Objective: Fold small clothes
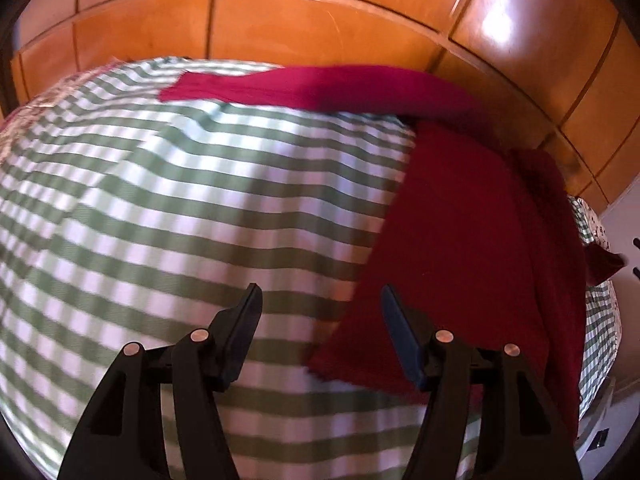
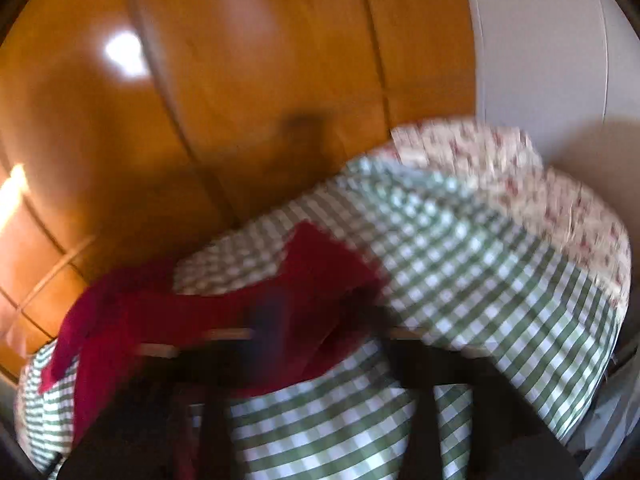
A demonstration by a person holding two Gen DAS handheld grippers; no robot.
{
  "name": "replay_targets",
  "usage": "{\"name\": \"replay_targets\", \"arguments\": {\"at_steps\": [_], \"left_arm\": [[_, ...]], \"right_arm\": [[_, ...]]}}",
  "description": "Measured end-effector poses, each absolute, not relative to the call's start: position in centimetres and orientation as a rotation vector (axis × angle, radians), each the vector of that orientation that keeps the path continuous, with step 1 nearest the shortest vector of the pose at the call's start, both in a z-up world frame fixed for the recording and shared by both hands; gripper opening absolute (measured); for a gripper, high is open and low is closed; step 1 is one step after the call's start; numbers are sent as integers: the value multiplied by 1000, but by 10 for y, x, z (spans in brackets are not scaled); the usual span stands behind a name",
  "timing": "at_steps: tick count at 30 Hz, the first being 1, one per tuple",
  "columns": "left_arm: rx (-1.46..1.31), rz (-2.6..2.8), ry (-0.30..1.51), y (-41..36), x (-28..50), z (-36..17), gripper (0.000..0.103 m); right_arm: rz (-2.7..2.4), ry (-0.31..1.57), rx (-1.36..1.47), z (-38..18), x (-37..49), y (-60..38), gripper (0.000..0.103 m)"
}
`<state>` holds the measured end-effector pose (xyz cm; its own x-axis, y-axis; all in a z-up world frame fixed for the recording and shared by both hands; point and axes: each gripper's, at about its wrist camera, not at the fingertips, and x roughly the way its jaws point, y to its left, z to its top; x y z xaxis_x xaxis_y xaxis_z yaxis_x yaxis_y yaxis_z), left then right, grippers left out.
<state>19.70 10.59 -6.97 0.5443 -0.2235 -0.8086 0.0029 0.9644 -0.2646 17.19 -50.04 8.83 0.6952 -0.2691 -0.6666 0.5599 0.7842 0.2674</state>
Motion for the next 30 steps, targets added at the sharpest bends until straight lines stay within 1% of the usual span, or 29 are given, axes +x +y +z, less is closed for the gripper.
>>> {"name": "replay_targets", "arguments": {"at_steps": [2, 6, 7, 8, 10, 11, 12, 13, 14, 17, 18, 19, 21, 24, 26, 28, 30], "left_arm": [[-247, -145, 1008, 99, 205, -74, 62], [-211, -193, 1028, 78, 218, -79, 59], [-202, -207, 1030, 73, 220, -79, 53], [-186, -226, 1038, 67, 223, -80, 49], [-172, -234, 1051, 61, 226, -84, 34], [-170, -237, 1055, 61, 226, -84, 29], [-167, -242, 1058, 60, 226, -84, 18], [-166, -242, 1057, 60, 225, -83, 9], [-175, -245, 1052, 61, 223, -81, 9], [-213, -243, 1003, 74, 214, -66, 6], [-226, -240, 981, 82, 207, -57, 3], [-235, -240, 965, 87, 203, -51, 3], [-257, -249, 930, 102, 186, -37, 3], [-268, -236, 900, 122, 154, -22, 3], [-312, -235, 911, 137, 130, -22, 3], [-353, -240, 942, 143, 98, -31, 3], [-357, -255, 987, 134, 69, -44, 3]], "right_arm": [[-462, 662, 492, 78, 168, -494, 88], [-258, 765, 490, 41, 148, -439, 88], [-182, 805, 485, 29, 141, -414, 88], [-128, 834, 488, 21, 136, -396, 88], [6, 917, 505, -7, 124, -347, 84], [50, 944, 509, -17, 122, -331, 77], [97, 977, 511, -28, 119, -310, 69], [130, 1000, 511, -36, 118, -292, 64], [159, 1018, 509, -44, 119, -280, 62], [149, 1019, 448, -51, 124, -247, 48], [172, 1030, 438, -50, 128, -241, 26], [175, 1037, 416, -46, 131, -238, 14], [178, 995, 353, -27, 131, -238, 9], [172, 902, 283, 9, 121, -255, 9], [161, 873, 242, 23, 111, -269, 9], [121, 886, 179, 25, 98, -283, 8], [89, 924, 165, 12, 92, -301, 8]]}}
